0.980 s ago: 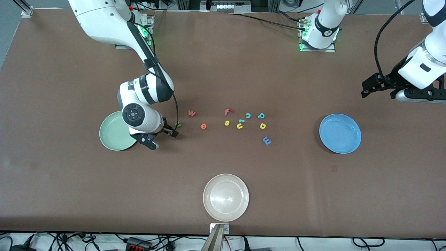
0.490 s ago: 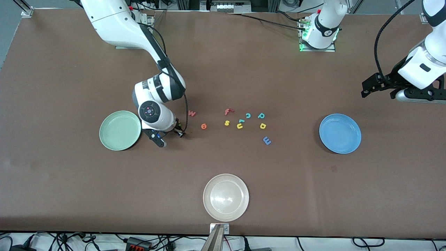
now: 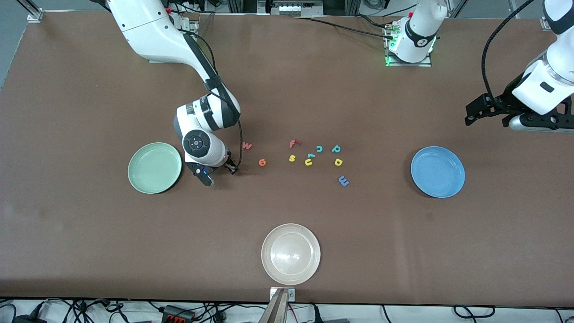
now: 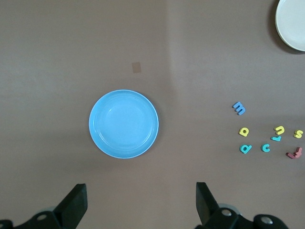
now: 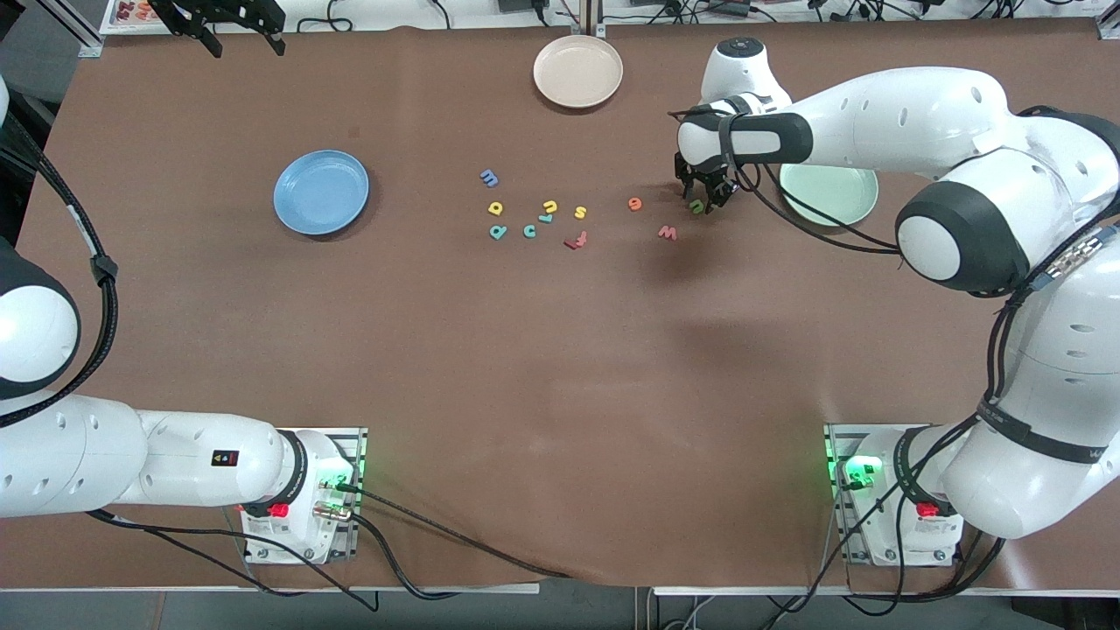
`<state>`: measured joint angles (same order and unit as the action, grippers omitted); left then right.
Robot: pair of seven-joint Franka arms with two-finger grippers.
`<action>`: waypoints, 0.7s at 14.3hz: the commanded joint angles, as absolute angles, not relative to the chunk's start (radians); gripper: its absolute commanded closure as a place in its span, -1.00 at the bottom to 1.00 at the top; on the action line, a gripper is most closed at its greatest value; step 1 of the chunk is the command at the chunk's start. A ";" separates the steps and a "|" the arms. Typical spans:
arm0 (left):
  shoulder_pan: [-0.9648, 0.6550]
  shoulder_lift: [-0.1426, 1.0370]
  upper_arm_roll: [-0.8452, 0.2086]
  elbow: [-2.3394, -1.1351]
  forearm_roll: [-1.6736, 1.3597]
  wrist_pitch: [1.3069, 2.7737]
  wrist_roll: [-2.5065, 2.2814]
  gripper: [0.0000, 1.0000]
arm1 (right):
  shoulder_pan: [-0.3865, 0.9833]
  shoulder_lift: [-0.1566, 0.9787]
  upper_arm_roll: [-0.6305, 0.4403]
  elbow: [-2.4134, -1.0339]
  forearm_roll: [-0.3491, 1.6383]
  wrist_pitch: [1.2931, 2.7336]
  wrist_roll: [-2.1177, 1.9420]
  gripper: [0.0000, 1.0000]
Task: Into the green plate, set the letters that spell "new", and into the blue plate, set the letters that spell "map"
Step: 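Lower the right gripper and close it on the green n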
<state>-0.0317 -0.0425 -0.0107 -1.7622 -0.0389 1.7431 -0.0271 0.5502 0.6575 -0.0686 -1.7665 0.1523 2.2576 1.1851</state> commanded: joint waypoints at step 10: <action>-0.032 -0.041 -0.012 -1.750 -0.058 1.721 -0.021 -1.00 | 0.561 0.624 -0.071 -1.812 0.158 2.283 1.203 0.04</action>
